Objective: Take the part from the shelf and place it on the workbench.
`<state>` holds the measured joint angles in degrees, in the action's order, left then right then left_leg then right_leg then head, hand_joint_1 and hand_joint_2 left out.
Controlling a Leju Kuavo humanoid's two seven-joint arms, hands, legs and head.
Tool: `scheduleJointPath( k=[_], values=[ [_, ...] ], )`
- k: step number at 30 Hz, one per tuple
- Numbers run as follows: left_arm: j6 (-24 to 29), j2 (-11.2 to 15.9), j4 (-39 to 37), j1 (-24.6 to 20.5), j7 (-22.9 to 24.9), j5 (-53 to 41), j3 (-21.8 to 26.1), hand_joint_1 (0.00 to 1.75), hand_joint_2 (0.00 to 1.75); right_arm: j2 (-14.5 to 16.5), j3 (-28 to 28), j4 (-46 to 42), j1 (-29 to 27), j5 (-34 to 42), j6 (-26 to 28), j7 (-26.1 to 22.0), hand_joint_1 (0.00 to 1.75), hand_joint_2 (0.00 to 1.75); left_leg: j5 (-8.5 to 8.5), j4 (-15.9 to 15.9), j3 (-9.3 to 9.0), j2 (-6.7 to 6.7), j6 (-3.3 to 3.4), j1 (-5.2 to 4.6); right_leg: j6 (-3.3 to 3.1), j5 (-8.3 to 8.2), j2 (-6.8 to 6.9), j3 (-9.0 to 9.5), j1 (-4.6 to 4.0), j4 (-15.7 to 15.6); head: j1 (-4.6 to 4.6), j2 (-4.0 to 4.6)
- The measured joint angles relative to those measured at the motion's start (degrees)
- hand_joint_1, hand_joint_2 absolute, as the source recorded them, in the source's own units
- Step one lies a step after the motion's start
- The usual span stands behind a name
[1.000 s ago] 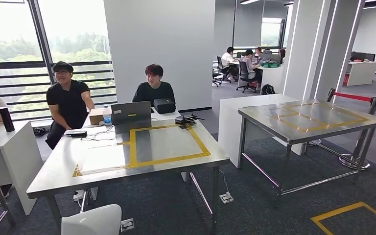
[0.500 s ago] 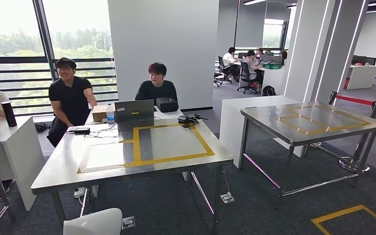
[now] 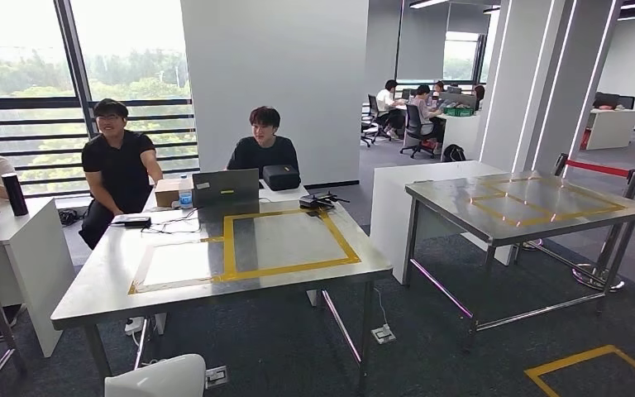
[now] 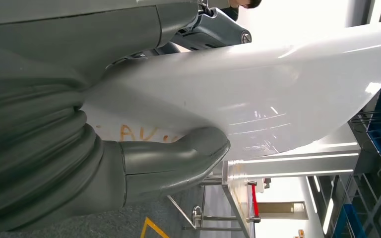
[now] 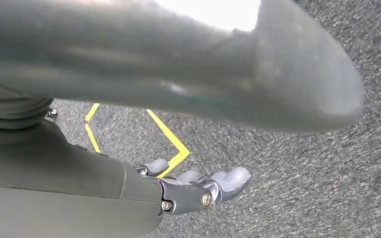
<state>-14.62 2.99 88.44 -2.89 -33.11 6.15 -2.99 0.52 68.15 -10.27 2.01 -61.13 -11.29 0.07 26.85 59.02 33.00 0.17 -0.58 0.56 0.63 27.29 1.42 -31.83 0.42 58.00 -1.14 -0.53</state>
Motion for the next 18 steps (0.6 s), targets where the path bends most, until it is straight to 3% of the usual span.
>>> scheduleJointPath(
  k=[11,15,18],
  values=[
    [-0.05,-1.06,-2.27,-0.36,0.45,-0.51,-0.75,1.75,1.75,-0.14,-1.48,0.01,-0.02,-4.1,-0.53,-0.32,0.0,0.0,0.06,0.13,0.07,0.04,0.11,-0.17,0.13,-0.08,-0.01,-0.06,0.16,-0.05,-0.01,0.0],
    [0.49,-1.54,-3.04,-0.08,0.37,-1.0,-1.45,1.75,1.75,-0.46,-1.92,0.01,-0.08,-4.2,0.13,0.03,0.0,0.0,0.17,0.24,0.19,0.04,0.44,-0.48,0.48,-0.14,0.01,-0.06,0.46,-0.09,0.0,0.01],
    [0.63,-1.96,-3.07,0.69,0.28,-0.83,-1.86,1.75,1.75,-1.03,-1.97,-0.01,-0.22,-3.95,0.47,0.73,0.0,0.0,-0.08,-0.27,0.14,-0.14,1.1,-0.49,1.06,-0.01,0.09,0.09,0.66,-0.07,0.0,0.0]
  ],
)
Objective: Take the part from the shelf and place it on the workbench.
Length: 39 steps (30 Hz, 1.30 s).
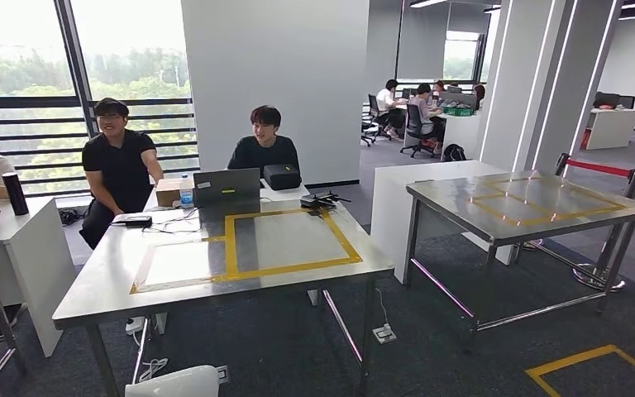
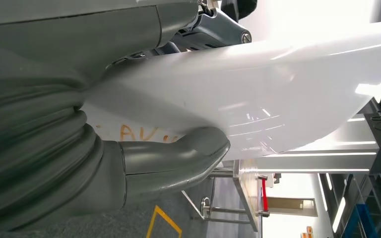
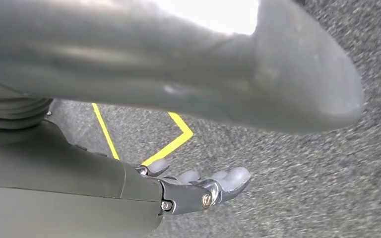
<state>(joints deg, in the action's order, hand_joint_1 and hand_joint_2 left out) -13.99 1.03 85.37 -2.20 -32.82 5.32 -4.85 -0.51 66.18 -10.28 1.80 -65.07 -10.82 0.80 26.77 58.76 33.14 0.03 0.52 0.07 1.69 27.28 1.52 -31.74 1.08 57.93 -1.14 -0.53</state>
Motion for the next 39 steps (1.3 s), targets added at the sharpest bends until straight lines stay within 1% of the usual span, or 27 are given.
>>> scheduleJointPath(
  k=[1,2,4,5,6,7,8,9,10,11,12,13,15,16,17,18,19,20,21,22,23,24,26,27,28,31,39],
  values=[
    [0.0,-0.19,0.05,0.2,-0.03,0.03,-0.16,1.75,1.75,-0.21,0.0,-0.01,-0.09,0.1,0.08,0.22,0.0,0.0,-0.24,-0.36,-0.13,-0.15,0.31,0.18,0.2,0.69,-0.18,-0.25,0.03,0.78,-0.02,0.0],
    [0.0,-0.36,0.09,0.33,-0.06,0.02,-0.32,1.75,1.75,-0.39,0.0,-0.03,-0.2,0.22,0.16,0.4,0.0,0.0,-0.49,-0.72,-0.24,-0.34,0.59,0.4,0.4,1.95,-0.43,-0.93,0.07,2.54,-0.06,-0.01],
    [0.0,-0.67,-0.03,0.51,-0.12,0.01,-0.71,1.75,1.75,-0.73,0.0,-0.04,-0.51,0.53,0.52,0.77,0.0,0.0,-0.74,-0.9,-0.24,-0.85,0.81,0.57,0.7,5.81,-0.99,-3.97,0.16,9.34,-0.14,0.0],
    [0.0,-0.78,-0.21,0.6,-0.12,0.01,-0.88,1.75,1.75,-0.85,0.01,-0.05,-0.66,0.7,0.77,1.04,0.0,0.0,-0.79,-0.85,-0.11,-1.2,0.78,0.59,0.83,7.33,-1.07,-5.59,0.21,12.88,-0.18,0.0],
    [0.0,-0.91,-0.43,0.69,-0.14,0.01,-1.01,1.75,1.75,-0.92,0.02,-0.05,-0.78,0.85,1.04,1.26,0.0,0.0,-0.83,-0.76,0.03,-1.65,0.68,0.62,0.92,7.99,-1.08,-6.69,0.28,15.24,-0.18,0.0],
    [0.0,-1.02,-0.66,0.71,-0.15,0.01,-1.09,1.75,1.75,-0.93,0.03,-0.06,-0.85,0.96,1.25,1.41,0.0,0.0,-0.87,-0.63,0.15,-2.17,0.51,0.7,0.97,7.48,-1.11,-6.79,0.37,15.45,-0.19,-0.01],
    [0.0,-1.11,-0.88,0.68,-0.18,0.02,-1.11,1.75,1.75,-0.93,0.04,-0.06,-0.86,1.04,1.4,1.38,0.0,0.0,-0.88,-0.42,0.27,-2.73,0.27,0.84,1.03,6.02,-1.29,-5.81,0.51,13.47,-0.2,0.0],
    [0.0,-1.21,-1.06,0.55,-0.19,0.02,-1.11,1.75,1.75,-0.93,0.04,-0.06,-0.87,1.07,1.47,1.21,0.0,0.0,-0.85,-0.13,0.43,-3.35,-0.09,1.02,1.13,4.06,-2.01,-3.88,0.74,9.65,-0.2,0.0],
    [0.0,-1.27,-1.17,0.38,-0.22,0.02,-1.11,1.75,1.75,-0.9,0.04,-0.05,-0.85,1.07,1.46,0.89,0.0,0.0,-0.78,0.17,0.64,-3.95,-0.56,1.13,1.24,2.71,-3.16,-2.03,0.77,6.02,-0.23,0.0],
    [0.0,-1.31,-1.22,0.18,-0.28,0.02,-1.11,1.75,1.75,-0.86,0.04,-0.04,-0.85,1.05,1.39,0.4,0.0,0.0,-0.73,0.45,0.87,-4.51,-1.07,1.18,1.06,1.83,-4.12,-0.67,0.83,3.18,-0.23,0.0],
    [-0.01,-1.33,-1.2,0.02,-0.36,0.02,-1.11,1.75,1.75,-0.82,0.04,-0.03,-0.83,1.02,1.3,-0.14,0.0,0.0,-0.76,0.59,1.11,-5.02,-1.59,1.17,0.75,1.56,-4.75,0.04,0.74,1.63,-0.23,0.0],
    [-0.02,-1.33,-1.09,-0.04,-0.45,0.02,-1.11,1.75,1.75,-0.78,0.04,-0.03,-0.79,0.98,1.18,-0.77,0.0,0.0,-0.91,0.52,1.29,-5.51,-2.09,1.13,0.23,1.76,-4.75,0.0,0.51,1.53,-0.21,0.0],
    [-0.04,-1.25,-0.76,0.05,-0.52,0.01,-1.11,1.75,1.75,-0.75,0.04,-0.03,-0.63,0.9,0.89,-1.94,0.0,0.0,-1.27,0.19,1.55,-6.19,-2.87,1.24,-0.95,1.47,-3.64,-0.07,0.46,1.41,-0.16,0.0],
    [-0.04,-1.19,-0.45,0.14,-0.49,0.01,-1.1,1.75,1.75,-0.73,0.04,-0.03,-0.52,0.91,0.73,-2.43,0.0,0.0,-1.03,0.55,1.82,-5.59,-3.11,1.27,-1.52,1.34,-3.18,-0.08,0.47,1.34,-0.1,0.0],
    [-0.04,-1.12,-0.07,0.2,-0.44,-0.05,-1.09,1.75,1.75,-0.72,0.04,-0.03,-0.43,0.92,0.56,-2.78,0.0,0.0,-0.12,1.95,2.53,-4.43,-3.26,1.23,-2.01,1.2,-2.7,-0.09,0.49,1.23,-0.04,0.0],
    [-0.04,-1.07,0.39,0.26,-0.35,-0.11,-1.08,1.75,1.75,-0.71,0.04,-0.03,-0.4,0.97,0.4,-2.95,0.0,0.0,1.41,4.54,3.71,-3.01,-3.33,1.16,-2.39,1.13,-2.24,-0.12,0.39,1.17,0.03,0.0],
    [-0.04,-1.05,0.9,0.36,-0.14,-0.21,-1.07,1.75,1.75,-0.69,0.04,-0.03,-0.42,1.04,0.25,-2.9,0.0,0.0,3.38,8.24,5.32,-1.62,-3.36,1.08,-2.67,1.13,-1.81,-0.17,0.19,1.18,0.09,0.0],
    [-0.04,-1.04,1.35,0.52,0.19,-0.32,-1.07,1.75,1.75,-0.67,0.04,-0.02,-0.46,1.08,0.12,-2.69,0.0,0.0,5.23,12.21,7.06,-0.96,-3.39,1.04,-2.84,1.13,-1.38,-0.24,-0.01,1.2,0.1,0.0],
    [-0.04,-1.05,1.75,0.74,0.61,-0.38,-1.07,1.75,1.75,-0.64,0.04,-0.02,-0.48,1.1,-0.01,-2.47,0.0,0.0,6.33,15.27,8.35,-0.72,-3.35,1.02,-2.93,1.14,-1.01,-0.3,-0.2,1.22,0.1,0.0],
    [-0.04,-1.05,2.1,0.95,1.09,-0.49,-1.07,1.75,1.75,-0.61,0.04,-0.02,-0.44,1.14,-0.11,-2.25,0.0,0.0,6.42,16.53,8.74,-0.65,-3.2,0.98,-2.99,1.15,-0.72,-0.33,-0.37,1.24,0.1,0.0],
    [-0.04,-1.05,2.47,1.1,1.52,-0.67,-1.07,1.75,1.75,-0.56,0.04,-0.02,-0.36,1.2,-0.18,-2.15,0.0,0.0,5.45,15.44,7.97,-0.62,-2.95,0.89,-3.02,1.16,-0.48,-0.34,-0.52,1.27,0.11,0.0],
    [-0.04,-1.05,2.83,1.17,1.87,-0.84,-1.07,1.75,1.75,-0.5,0.04,-0.02,-0.23,1.29,-0.22,-2.05,0.0,0.0,3.85,12.55,6.29,-0.56,-2.6,0.76,-3.03,1.17,-0.31,-0.31,-0.65,1.29,0.11,0.0],
    [-0.06,-1.07,3.62,1.1,2.49,-1.14,-1.07,1.75,1.75,-0.28,0.05,-0.02,0.11,1.51,-0.23,-1.6,0.0,0.0,1.34,4.68,1.94,-0.03,-1.57,0.23,-2.94,1.23,-0.01,-0.27,-0.92,1.37,0.1,0.0],
    [-0.08,-1.11,3.9,1.03,2.78,-1.14,-1.07,1.75,1.75,-0.18,0.06,-0.03,0.25,1.59,-0.22,-1.3,0.0,0.0,0.85,2.18,0.59,0.21,-1.18,-0.01,-2.78,1.23,0.08,-0.32,-0.98,1.39,0.11,0.0],
    [-0.15,-1.24,4.08,0.94,3.12,-1.11,-1.07,1.75,1.75,-0.09,0.08,-0.03,0.37,1.71,-0.19,-0.98,0.0,0.0,0.7,0.71,-0.16,0.38,-1.04,-0.18,-2.72,1.27,0.15,-0.4,-1.08,1.44,0.1,-0.01],
    [-0.65,-1.67,4.15,0.51,3.91,-1.02,-1.04,1.75,1.75,0.14,0.24,-0.02,0.58,2.39,0.07,-0.69,0.0,0.0,0.39,0.43,-0.15,0.16,-1.21,-0.3,-2.75,1.18,0.21,-0.47,-1.11,1.39,0.05,0.0],
    [-1.98,-2.53,3.74,-0.7,4.44,-1.17,-1.03,1.75,1.75,0.52,0.66,-0.02,0.9,3.09,0.74,-0.68,0.0,0.0,0.42,0.46,-0.11,0.18,-0.49,-0.44,-1.99,0.68,0.08,-0.14,-1.0,0.64,-0.02,-0.01]
  ],
)
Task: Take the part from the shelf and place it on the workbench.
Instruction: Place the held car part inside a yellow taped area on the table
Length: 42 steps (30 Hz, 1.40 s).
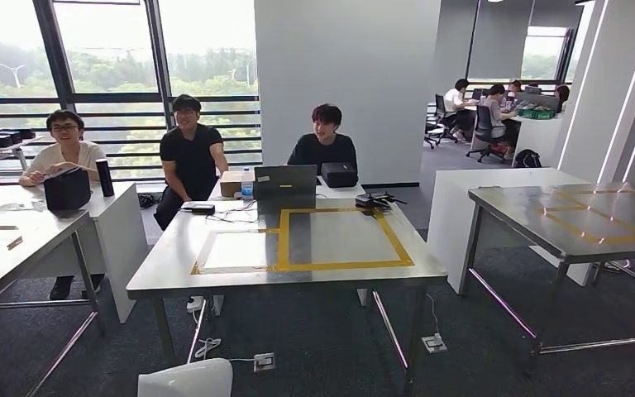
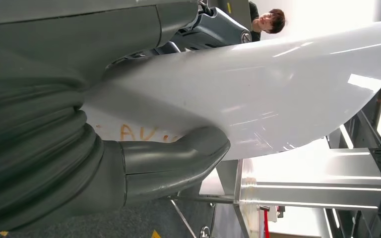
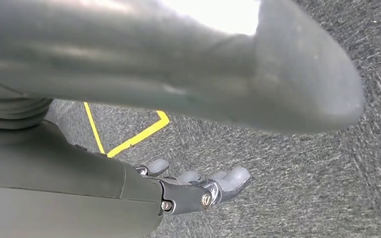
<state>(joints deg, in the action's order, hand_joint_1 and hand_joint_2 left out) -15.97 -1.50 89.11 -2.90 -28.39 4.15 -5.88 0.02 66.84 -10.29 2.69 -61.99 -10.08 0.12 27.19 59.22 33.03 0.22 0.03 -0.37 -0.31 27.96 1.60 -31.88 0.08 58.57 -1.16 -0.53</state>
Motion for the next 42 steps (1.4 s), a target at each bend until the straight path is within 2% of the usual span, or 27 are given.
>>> scheduleJointPath(
  k=[20,42],
  values=[
    [0.36,-0.14,0.42,2.96,-1.87,0.68,0.16,1.75,1.75,-0.22,0.11,-0.02,-0.13,-1.62,-0.02,-0.12,0.0,0.0,0.0,0.0,-0.03,0.0,0.08,0.06,0.14,0.02,0.01,-0.03,-0.09,0.03,0.0,0.0],
    [0.86,-0.19,0.4,2.88,-1.93,1.54,0.2,1.75,1.75,-0.78,0.11,-0.02,-0.41,-1.62,-0.04,-0.78,0.0,0.0,0.0,0.0,-0.02,0.0,0.07,0.06,0.14,0.02,0.01,-0.03,-0.09,0.03,0.0,0.0]
  ],
)
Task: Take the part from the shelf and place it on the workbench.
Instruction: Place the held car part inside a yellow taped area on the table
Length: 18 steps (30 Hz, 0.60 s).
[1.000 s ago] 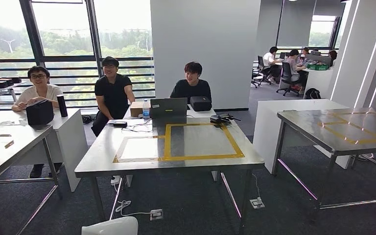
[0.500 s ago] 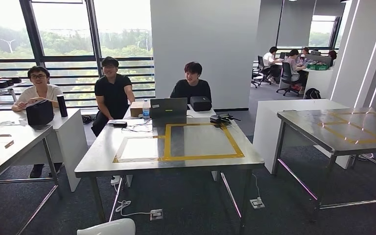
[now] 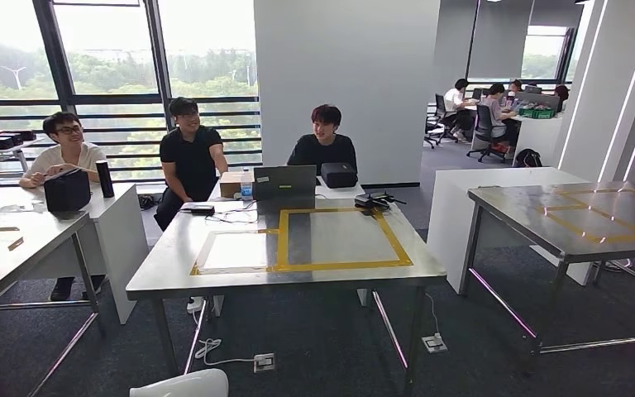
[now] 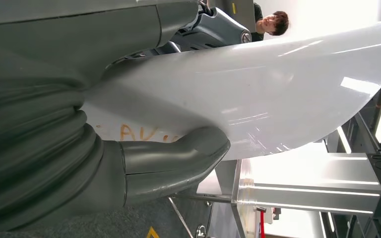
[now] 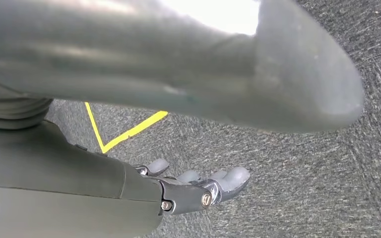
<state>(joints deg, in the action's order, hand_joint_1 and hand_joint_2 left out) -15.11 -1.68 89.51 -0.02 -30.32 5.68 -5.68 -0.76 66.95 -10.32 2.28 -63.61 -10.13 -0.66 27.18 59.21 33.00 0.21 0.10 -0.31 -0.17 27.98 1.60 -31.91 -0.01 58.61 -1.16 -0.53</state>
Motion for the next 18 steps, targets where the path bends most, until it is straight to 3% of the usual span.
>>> scheduleJointPath(
  k=[18],
  values=[
    [1.24,-0.01,-0.66,-2.21,-0.59,0.59,0.93,1.75,1.75,0.06,0.0,0.0,0.36,-0.31,-0.67,-1.27,0.0,0.0,-0.01,0.0,-0.02,0.0,0.0,0.0,0.0,0.0,-0.01,0.01,0.0,0.01,0.0,0.01]
  ],
)
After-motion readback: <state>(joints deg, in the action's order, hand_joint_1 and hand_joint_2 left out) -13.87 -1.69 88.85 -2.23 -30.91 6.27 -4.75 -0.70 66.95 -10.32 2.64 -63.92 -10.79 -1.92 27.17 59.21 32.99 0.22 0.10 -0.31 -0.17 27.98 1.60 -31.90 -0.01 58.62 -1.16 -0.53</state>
